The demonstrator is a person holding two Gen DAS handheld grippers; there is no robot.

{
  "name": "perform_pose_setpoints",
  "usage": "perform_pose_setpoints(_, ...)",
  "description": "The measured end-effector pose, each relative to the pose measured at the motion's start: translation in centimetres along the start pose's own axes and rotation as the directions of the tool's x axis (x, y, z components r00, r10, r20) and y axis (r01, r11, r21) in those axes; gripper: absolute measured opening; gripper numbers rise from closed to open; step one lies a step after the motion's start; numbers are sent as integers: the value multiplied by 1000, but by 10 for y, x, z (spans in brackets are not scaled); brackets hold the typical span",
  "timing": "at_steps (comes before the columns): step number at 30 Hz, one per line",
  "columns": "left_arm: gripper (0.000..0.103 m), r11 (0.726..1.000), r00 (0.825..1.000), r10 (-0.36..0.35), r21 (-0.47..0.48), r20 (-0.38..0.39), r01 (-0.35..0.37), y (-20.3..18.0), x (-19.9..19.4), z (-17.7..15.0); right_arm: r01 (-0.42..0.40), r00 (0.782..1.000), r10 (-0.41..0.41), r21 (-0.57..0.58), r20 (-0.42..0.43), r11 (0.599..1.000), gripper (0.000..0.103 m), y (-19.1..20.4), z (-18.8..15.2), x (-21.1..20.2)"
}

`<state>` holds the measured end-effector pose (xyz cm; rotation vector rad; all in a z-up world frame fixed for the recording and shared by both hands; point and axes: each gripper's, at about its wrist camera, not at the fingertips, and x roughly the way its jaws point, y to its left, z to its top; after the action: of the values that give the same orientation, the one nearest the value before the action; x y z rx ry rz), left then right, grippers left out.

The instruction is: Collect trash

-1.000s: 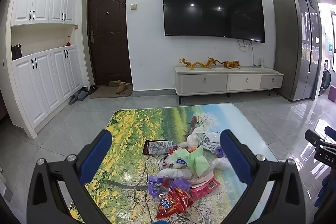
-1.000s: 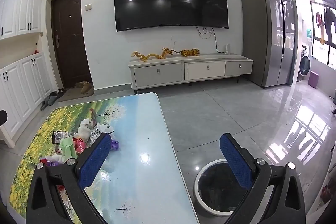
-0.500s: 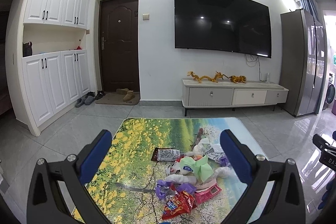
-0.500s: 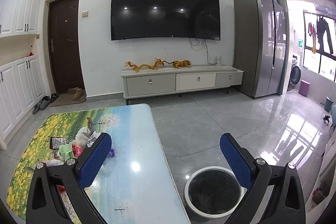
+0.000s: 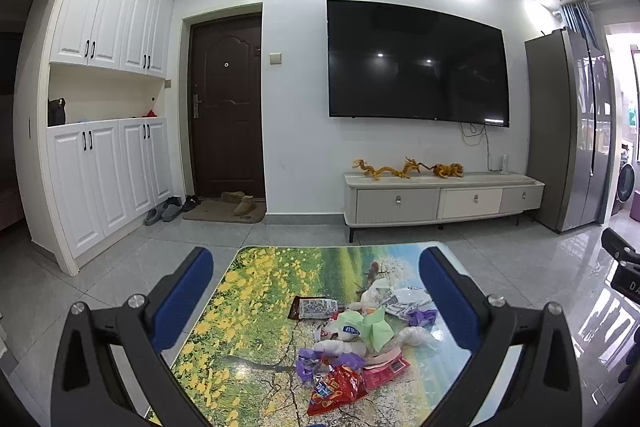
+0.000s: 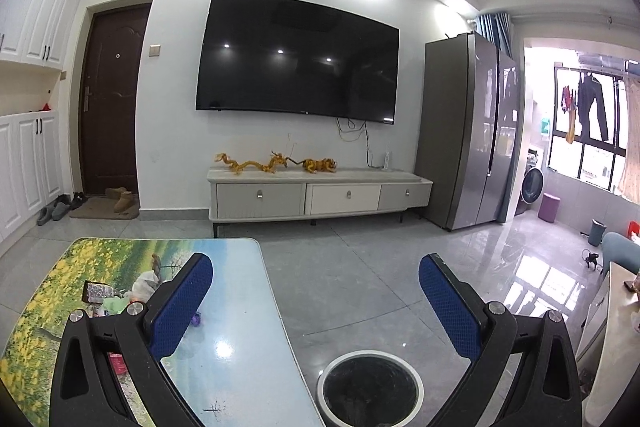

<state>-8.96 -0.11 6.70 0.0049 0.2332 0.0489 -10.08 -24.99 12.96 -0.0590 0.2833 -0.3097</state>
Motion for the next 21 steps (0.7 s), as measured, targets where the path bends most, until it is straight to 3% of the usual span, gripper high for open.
perform_pose_setpoints(21,103,999,998,-19,-35,-52,17,14,36,-6,-2,1000,2,-4,1,1000,103,0,-8,24)
